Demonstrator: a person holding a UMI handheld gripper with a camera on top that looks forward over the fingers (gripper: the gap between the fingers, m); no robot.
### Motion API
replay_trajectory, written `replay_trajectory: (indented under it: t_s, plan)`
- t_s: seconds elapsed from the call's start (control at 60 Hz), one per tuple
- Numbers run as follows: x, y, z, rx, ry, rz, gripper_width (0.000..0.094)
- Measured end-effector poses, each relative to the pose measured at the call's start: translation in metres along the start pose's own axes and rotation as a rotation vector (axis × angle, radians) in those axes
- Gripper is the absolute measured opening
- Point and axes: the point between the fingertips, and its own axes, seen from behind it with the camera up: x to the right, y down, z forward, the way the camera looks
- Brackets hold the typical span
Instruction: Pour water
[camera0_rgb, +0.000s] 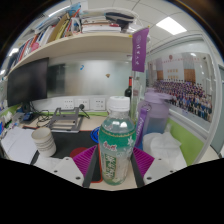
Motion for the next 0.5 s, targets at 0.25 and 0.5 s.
replay_trajectory:
  t_s: [0.25, 0.5]
  plan:
    - [0.001, 0.003, 0.019, -0.002, -0.077, -0.002, 0.0441]
    - [-0.002, 0.001, 0.021, 0.014, -0.112, -0.047, 0.0325]
